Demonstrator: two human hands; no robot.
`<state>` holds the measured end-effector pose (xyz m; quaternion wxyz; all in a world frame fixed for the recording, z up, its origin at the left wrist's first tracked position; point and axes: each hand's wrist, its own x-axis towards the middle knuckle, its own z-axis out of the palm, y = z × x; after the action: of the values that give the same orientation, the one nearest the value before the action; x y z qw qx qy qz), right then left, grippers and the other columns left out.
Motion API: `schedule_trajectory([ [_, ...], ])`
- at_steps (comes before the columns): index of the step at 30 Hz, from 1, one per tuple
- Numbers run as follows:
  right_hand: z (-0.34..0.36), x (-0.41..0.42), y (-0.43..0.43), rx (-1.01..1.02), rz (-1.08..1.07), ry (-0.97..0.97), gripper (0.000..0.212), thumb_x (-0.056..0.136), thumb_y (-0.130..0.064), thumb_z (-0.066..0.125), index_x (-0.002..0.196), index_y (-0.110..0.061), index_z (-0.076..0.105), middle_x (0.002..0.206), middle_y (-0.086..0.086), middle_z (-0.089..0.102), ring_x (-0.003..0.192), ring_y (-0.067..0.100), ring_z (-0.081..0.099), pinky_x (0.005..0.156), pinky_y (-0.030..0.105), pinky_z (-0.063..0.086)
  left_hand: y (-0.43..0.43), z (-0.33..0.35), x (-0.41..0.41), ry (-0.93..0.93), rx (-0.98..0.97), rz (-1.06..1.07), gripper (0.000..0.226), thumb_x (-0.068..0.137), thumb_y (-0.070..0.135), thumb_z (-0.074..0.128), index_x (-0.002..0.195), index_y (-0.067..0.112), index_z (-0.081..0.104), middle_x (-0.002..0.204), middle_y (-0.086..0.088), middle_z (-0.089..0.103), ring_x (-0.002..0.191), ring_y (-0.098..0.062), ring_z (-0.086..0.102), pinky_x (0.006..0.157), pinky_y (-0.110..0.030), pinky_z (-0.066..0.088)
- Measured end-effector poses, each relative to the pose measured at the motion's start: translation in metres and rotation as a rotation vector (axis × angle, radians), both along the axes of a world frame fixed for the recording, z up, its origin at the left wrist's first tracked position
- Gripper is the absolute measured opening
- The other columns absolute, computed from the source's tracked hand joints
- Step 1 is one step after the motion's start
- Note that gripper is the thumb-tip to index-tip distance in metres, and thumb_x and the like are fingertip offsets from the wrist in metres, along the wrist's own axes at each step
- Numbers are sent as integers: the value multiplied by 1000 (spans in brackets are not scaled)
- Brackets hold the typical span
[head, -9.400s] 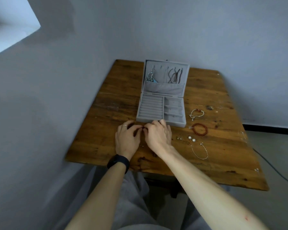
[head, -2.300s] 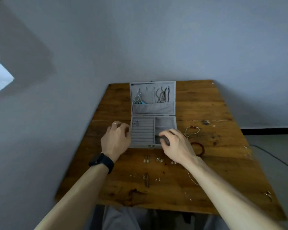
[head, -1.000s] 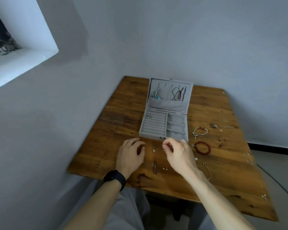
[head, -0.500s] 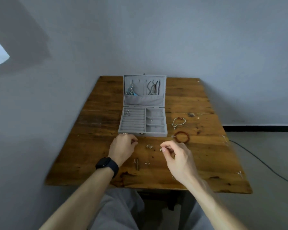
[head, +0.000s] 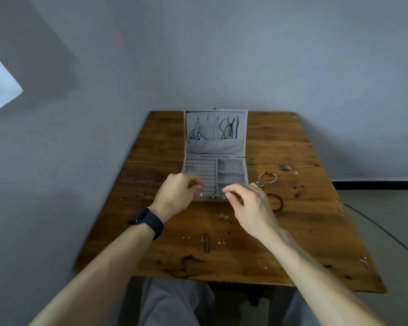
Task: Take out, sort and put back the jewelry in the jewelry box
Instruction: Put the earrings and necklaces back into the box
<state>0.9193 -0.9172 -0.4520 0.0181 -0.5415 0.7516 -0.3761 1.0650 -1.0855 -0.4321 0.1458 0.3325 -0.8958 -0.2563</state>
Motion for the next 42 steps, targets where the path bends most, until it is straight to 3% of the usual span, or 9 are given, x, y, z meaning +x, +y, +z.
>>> schedule_trajectory([
  [5, 1, -16, -44, 55, 43, 6, 17, 99, -18, 61, 110, -17, 73, 105, -3, 73, 96, 11, 58, 82, 23, 44, -34, 14, -23, -98, -18, 24, 13, 97, 25, 63, 104, 26, 75, 99, 7, 73, 93, -11, 66, 84, -38, 59],
  [7, 1, -22, -61, 74, 54, 15, 16, 98, -16, 61, 109, -15, 72, 103, -2, 74, 93, 11, 58, 82, 24, 42, -44, 14, -33, -119, -11, 27, 12, 97, 26, 64, 103, 26, 74, 98, 7, 72, 92, -11, 66, 83, -38, 59],
  [13, -5, -48, -107, 222, 21, -35, 17, 98, -21, 60, 112, -20, 70, 106, -2, 73, 100, 19, 64, 84, 39, 55, -64, 10, -69, -208, 16, -43, 11, 95, 24, 67, 103, 23, 74, 96, 4, 72, 88, -11, 66, 82, -35, 59],
  [19, -2, -72, -133, 347, 51, -60, 16, 95, -22, 65, 108, -21, 75, 110, 0, 73, 101, 20, 66, 86, 39, 55, -88, 2, -101, -313, 55, -80, 10, 95, 20, 67, 97, 22, 76, 94, 3, 73, 85, -9, 66, 79, -28, 58],
  [24, 0, -81, -149, 413, 59, -18, 16, 94, -18, 65, 107, -16, 75, 111, 7, 71, 102, 25, 65, 85, 39, 54, -97, -6, -112, -360, 71, -57, 11, 94, 18, 65, 94, 23, 75, 96, 2, 73, 87, -12, 67, 82, -33, 59],
  [33, -8, -86, -162, 530, 16, 83, 15, 91, -17, 64, 103, -19, 73, 106, 6, 71, 95, 26, 66, 72, 37, 54, -99, -7, -120, -430, 17, 22, 11, 96, 22, 63, 99, 24, 74, 102, -2, 71, 93, -20, 67, 82, -38, 59],
  [42, -9, -82, -170, 545, -56, 99, 16, 90, -21, 66, 104, -23, 72, 104, 5, 70, 92, 26, 68, 73, 40, 58, -99, -8, -129, -457, -1, 129, 18, 95, 20, 63, 108, 14, 73, 107, -7, 71, 94, -24, 68, 77, -34, 59],
])
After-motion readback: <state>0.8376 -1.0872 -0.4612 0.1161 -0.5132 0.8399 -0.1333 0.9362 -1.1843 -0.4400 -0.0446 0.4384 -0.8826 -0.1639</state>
